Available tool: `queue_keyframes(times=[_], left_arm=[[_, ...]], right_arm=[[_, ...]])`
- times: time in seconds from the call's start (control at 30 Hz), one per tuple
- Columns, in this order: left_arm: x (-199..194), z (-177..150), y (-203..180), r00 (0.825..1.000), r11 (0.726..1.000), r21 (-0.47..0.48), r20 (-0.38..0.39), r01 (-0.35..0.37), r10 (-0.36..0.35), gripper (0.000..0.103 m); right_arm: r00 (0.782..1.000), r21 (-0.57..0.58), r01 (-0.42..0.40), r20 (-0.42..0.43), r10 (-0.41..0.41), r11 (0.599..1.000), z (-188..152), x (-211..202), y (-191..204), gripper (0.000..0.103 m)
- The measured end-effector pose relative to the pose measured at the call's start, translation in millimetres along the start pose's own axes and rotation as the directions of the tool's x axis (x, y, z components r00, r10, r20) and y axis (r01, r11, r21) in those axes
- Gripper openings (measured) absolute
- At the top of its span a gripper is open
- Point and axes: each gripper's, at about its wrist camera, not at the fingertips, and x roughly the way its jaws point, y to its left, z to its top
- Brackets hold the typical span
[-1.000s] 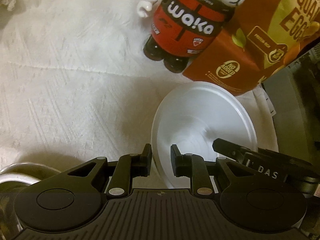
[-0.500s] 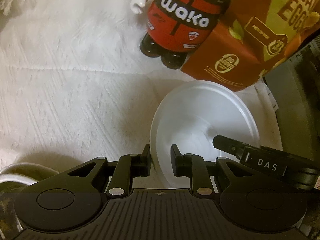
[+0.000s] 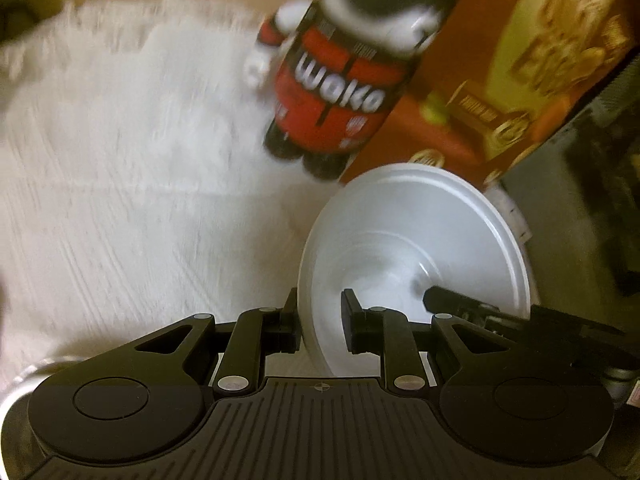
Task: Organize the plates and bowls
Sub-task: 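Grasp the white bowl rim with the left gripper and carry it toward the blue bowl, then lower the white bowl into the blue bowl and open the left gripper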
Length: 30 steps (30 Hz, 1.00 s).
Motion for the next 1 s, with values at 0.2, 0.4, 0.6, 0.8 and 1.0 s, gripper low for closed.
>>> queue_keyframes(times=[0.2,0.4,0.6,0.8,1.0], left_arm=[[-41.1,0.4,-22.3,0.999,0.997,0.081,0.034,-0.01,0.008,0.023],[-83.1,-16.8,-34.9,0.999,0.987,0.155,0.023,0.038,-0.042,0.024],[-107.2,-55.1,-32.7,0.993,0.977,0.178,-0.045,0.114,-0.107,0.024],[-96.9,-90.8,-19.7,0.982,0.973,0.192,-0.16,0.128,-0.098,0.024],[-76.0,-102.6,-5.8,0.969,0.979,0.125,-0.21,0.159,-0.13,0.021]], right_arm=[[0.998,0.0,-0.011,0.064,0.011,1.0,-1.6,-39.5,9.2,0.034],[0.995,-0.037,0.006,0.103,-0.002,0.999,-16.4,-86.6,21.8,0.034],[0.997,-0.021,0.004,0.08,-0.003,1.0,-45.1,-122.4,20.4,0.034],[0.999,-0.002,-0.004,0.04,0.004,1.0,-79.8,-133.8,26.3,0.035],[0.999,0.011,0.046,-0.005,-0.045,0.999,-100.6,-110.8,25.5,0.036]])
